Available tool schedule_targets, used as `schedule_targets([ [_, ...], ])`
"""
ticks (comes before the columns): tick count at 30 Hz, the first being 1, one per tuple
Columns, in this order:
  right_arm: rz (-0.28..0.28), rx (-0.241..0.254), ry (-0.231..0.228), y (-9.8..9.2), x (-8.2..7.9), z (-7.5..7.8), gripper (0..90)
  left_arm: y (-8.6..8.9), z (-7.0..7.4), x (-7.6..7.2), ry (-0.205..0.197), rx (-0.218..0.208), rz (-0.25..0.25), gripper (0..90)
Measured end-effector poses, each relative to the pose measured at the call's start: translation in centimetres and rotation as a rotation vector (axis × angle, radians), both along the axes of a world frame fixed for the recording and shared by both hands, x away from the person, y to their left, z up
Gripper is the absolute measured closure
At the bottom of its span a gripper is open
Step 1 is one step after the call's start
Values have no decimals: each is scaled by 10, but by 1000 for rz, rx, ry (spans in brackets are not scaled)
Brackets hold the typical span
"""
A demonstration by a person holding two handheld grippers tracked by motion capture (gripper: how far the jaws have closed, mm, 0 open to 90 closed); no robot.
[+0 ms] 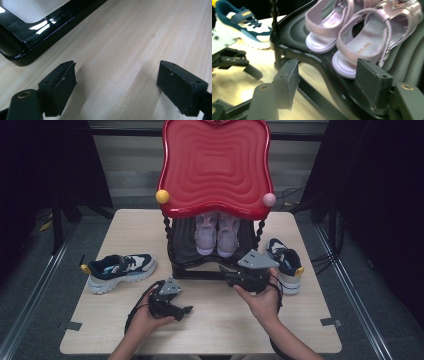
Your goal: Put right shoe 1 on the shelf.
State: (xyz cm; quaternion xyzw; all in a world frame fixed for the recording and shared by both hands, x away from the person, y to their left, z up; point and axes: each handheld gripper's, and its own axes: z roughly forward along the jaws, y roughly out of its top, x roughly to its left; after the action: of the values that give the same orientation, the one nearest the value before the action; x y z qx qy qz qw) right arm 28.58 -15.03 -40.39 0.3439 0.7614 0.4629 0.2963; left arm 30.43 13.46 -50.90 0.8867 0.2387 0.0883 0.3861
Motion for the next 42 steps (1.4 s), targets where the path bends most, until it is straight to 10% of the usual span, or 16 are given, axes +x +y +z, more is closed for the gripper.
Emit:
schedule_targets([
  [42, 137, -17, 197, -52, -28, -56, 202, 0, 0, 0, -1, 2, -1, 150],
])
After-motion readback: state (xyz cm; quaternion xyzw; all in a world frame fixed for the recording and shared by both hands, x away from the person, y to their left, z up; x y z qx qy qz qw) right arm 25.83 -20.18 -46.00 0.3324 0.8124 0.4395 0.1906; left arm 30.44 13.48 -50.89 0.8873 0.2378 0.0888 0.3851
